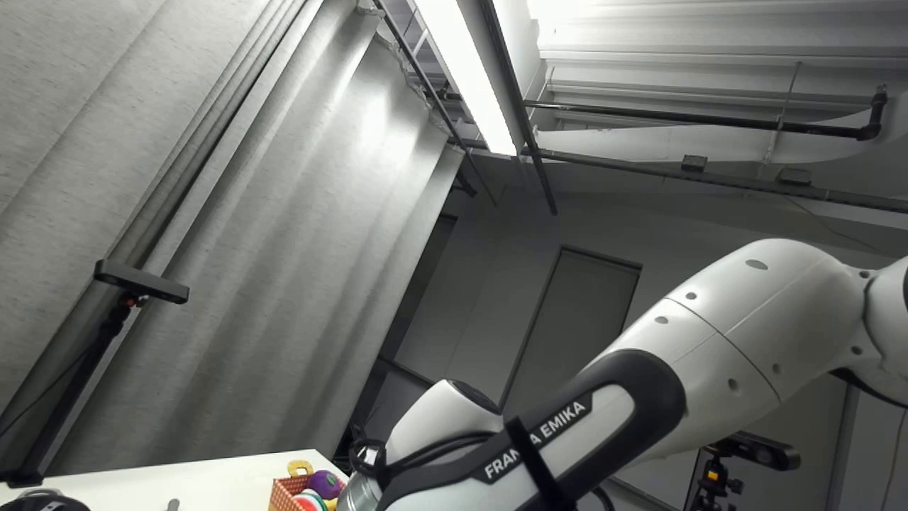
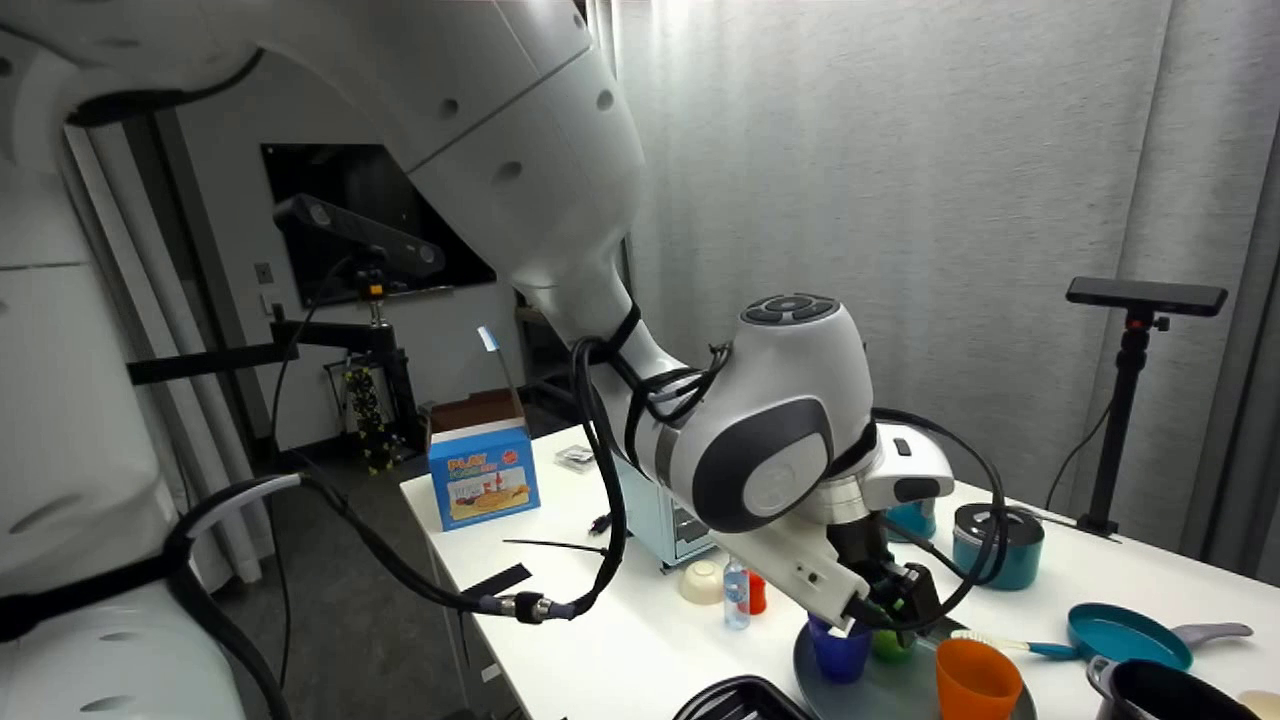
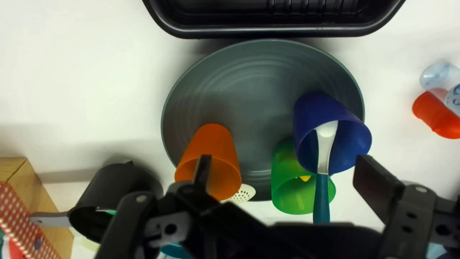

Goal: Move the orange cup upright on the plate

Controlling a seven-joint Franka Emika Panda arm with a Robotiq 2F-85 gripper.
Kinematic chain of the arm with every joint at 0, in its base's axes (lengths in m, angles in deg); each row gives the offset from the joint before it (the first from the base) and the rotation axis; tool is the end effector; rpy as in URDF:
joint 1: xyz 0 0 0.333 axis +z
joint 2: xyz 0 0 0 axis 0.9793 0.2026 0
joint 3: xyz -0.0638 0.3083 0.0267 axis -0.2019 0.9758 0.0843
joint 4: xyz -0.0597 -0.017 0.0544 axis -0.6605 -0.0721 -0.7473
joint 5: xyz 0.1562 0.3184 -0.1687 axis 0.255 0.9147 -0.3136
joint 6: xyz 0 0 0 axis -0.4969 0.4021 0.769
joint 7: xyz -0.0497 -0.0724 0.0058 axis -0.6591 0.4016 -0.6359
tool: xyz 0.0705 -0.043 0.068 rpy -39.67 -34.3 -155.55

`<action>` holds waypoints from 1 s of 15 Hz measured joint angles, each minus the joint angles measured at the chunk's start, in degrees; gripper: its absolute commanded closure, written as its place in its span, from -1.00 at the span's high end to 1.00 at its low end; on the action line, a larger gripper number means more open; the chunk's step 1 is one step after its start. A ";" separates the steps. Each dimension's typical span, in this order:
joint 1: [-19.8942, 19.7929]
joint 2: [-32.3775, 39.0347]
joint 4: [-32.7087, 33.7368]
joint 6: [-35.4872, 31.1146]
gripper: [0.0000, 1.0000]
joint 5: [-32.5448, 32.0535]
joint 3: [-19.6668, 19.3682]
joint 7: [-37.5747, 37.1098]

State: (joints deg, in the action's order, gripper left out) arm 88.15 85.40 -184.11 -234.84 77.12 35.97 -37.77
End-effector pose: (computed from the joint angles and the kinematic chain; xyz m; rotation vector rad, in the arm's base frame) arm 0.4707 -0.0263 0.2909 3.0944 -0.0391 0.5310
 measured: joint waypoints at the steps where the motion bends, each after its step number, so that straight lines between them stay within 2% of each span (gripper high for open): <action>1: -0.07 -1.15 -0.01 1.98 1.00 -2.25 -0.17 -1.32; 4: -3.27 -4.54 -0.07 7.38 1.00 -5.59 3.42 -3.08; 9: -5.74 -9.46 -1.14 13.24 1.00 -5.79 8.33 -3.08; 15: -6.27 -12.10 -2.99 14.17 1.00 -5.79 9.63 -3.08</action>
State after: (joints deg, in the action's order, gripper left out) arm 81.88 73.30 -187.10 -220.67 71.33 45.60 -40.85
